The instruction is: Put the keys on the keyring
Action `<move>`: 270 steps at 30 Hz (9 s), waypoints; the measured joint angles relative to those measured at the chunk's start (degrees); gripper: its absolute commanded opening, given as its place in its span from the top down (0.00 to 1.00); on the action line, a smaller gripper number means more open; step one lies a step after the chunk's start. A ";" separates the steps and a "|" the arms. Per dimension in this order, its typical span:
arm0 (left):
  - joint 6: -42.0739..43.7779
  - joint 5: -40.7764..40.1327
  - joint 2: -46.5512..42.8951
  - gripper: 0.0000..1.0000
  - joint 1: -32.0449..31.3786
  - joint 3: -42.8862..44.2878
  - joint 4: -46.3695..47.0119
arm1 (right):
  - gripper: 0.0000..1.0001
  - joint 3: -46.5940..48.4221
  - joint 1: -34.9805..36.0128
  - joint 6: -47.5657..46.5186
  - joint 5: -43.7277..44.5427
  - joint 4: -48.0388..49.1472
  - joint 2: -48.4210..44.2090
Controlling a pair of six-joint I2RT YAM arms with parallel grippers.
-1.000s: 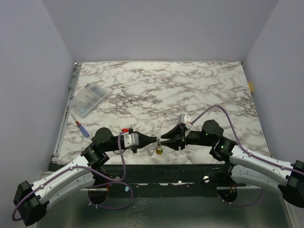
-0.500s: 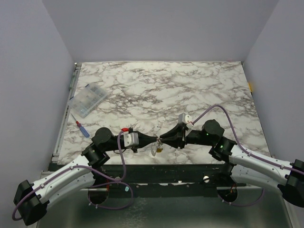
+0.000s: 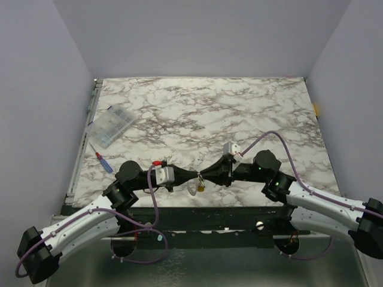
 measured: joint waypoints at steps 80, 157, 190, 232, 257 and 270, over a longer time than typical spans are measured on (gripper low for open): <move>-0.48 -15.69 17.97 0.59 0.94 14.38 -30.91 | 0.99 4.13 2.89 -8.59 12.22 -6.10 24.17; 4.70 -6.56 23.82 0.71 4.13 6.16 -17.29 | 0.99 2.58 2.89 -6.43 13.99 -6.10 22.34; 5.84 -4.11 24.35 1.00 4.13 8.50 -18.60 | 0.49 -4.17 2.40 0.22 17.03 -0.79 13.40; -13.73 -10.03 13.88 1.00 4.22 -2.99 5.88 | 0.73 -8.37 -0.57 14.78 11.72 24.20 19.06; -26.84 -23.21 9.73 1.00 3.48 -13.11 49.59 | 0.46 -3.98 -1.31 8.76 10.97 25.55 9.27; -27.34 -22.43 10.27 1.00 3.48 -13.11 53.88 | 0.50 -3.02 -1.68 6.32 9.88 24.68 9.73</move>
